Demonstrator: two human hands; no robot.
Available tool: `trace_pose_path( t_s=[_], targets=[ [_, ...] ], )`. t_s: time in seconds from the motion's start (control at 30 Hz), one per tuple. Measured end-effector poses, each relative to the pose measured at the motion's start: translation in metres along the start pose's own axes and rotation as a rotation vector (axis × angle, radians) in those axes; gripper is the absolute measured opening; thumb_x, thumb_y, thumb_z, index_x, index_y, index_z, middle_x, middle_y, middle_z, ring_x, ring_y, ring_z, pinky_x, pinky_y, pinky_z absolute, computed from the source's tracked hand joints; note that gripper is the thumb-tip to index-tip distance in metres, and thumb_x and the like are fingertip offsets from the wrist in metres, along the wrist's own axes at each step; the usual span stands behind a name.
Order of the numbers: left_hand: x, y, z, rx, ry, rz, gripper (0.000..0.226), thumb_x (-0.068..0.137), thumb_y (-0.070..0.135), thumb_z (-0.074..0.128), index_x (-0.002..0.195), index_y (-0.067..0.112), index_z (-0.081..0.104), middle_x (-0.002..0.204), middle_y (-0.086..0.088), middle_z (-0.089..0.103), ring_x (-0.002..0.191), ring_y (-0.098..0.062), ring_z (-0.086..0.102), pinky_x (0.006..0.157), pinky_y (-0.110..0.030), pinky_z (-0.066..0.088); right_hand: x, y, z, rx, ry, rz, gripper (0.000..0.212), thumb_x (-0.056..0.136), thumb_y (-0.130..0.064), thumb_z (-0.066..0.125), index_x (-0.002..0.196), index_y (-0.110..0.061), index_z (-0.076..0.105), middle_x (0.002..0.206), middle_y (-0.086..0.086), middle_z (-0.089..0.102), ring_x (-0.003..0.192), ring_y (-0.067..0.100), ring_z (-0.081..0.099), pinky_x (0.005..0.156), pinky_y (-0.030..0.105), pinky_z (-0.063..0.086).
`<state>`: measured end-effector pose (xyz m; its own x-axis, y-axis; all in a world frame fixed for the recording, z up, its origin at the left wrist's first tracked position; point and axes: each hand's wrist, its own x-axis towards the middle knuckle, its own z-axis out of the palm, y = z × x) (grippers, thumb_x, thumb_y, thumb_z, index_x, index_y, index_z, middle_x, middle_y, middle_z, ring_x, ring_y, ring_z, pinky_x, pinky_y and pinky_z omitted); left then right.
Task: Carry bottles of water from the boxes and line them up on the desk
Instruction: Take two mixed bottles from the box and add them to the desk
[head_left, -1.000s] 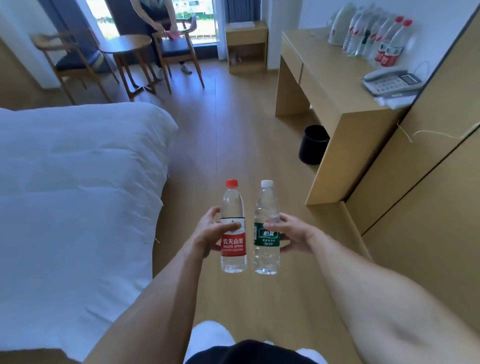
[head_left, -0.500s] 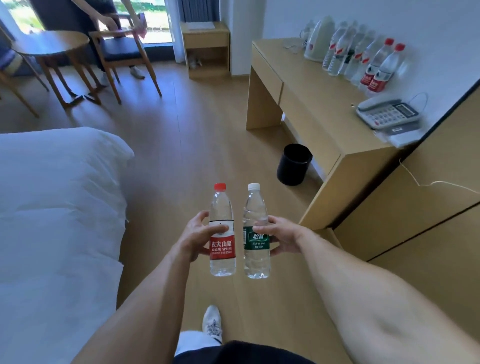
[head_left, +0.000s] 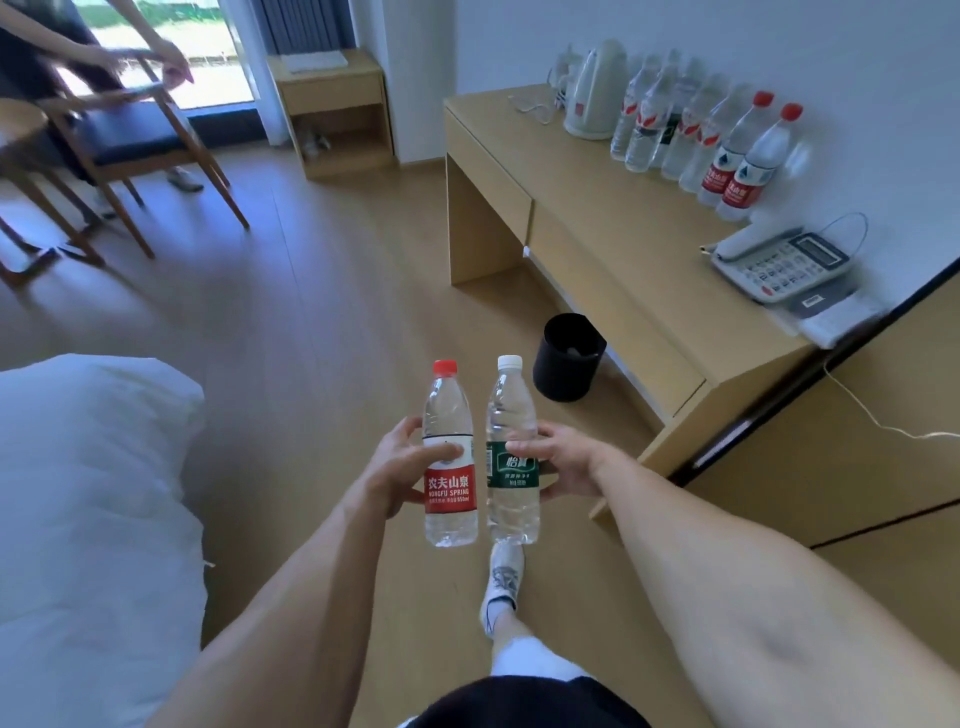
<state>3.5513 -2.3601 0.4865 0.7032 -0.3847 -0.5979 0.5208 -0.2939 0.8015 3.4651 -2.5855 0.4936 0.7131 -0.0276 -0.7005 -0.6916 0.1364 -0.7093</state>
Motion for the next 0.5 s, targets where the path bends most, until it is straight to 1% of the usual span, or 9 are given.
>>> trace_pose_path(
  t_s=[0.07, 0.13, 0.37, 0.5],
  targets=[
    [0.026, 0.018, -0.002, 0.013, -0.003, 0.002, 0.060, 0.081, 0.011, 0.080, 0.131, 0.027, 0.052, 0.108, -0.014, 0.072, 0.091, -0.030, 0.074, 0.068, -0.047, 0.062, 0.023, -0.018, -0.010, 0.001, -0.004, 0.003, 0.048, 0.083, -0.019, 0.078, 0.127, -0.023, 0.059, 0.125, 0.008, 0.065, 0.116, 0.030, 0.060, 0.096, 0.062, 0.049],
    [0.053, 0.039, -0.005, 0.028, -0.005, 0.010, 0.060, 0.081, 0.012, 0.081, 0.132, 0.026, 0.052, 0.109, -0.014, 0.072, 0.092, -0.030, 0.074, 0.068, -0.046, 0.062, 0.049, -0.038, -0.022, 0.011, -0.014, 0.001, 0.051, 0.082, -0.019, 0.078, 0.129, -0.022, 0.058, 0.126, 0.008, 0.064, 0.118, 0.031, 0.059, 0.096, 0.063, 0.049],
    [0.154, 0.134, -0.005, 0.055, 0.018, 0.015, 0.062, 0.080, 0.013, 0.081, 0.133, 0.024, 0.052, 0.111, -0.014, 0.071, 0.097, -0.033, 0.072, 0.079, -0.056, 0.060, 0.127, -0.127, -0.081, 0.070, -0.042, -0.025, 0.053, 0.081, -0.020, 0.079, 0.129, -0.020, 0.058, 0.125, 0.010, 0.065, 0.117, 0.030, 0.059, 0.093, 0.061, 0.051],
    [0.205, 0.194, 0.013, 0.057, -0.006, 0.062, 0.063, 0.081, 0.014, 0.081, 0.135, 0.025, 0.051, 0.113, -0.013, 0.070, 0.100, -0.034, 0.071, 0.083, -0.057, 0.059, 0.150, -0.182, -0.124, 0.085, -0.005, -0.056, 0.049, 0.083, -0.021, 0.077, 0.129, -0.017, 0.058, 0.126, 0.010, 0.064, 0.118, 0.029, 0.058, 0.093, 0.059, 0.051]
  ],
)
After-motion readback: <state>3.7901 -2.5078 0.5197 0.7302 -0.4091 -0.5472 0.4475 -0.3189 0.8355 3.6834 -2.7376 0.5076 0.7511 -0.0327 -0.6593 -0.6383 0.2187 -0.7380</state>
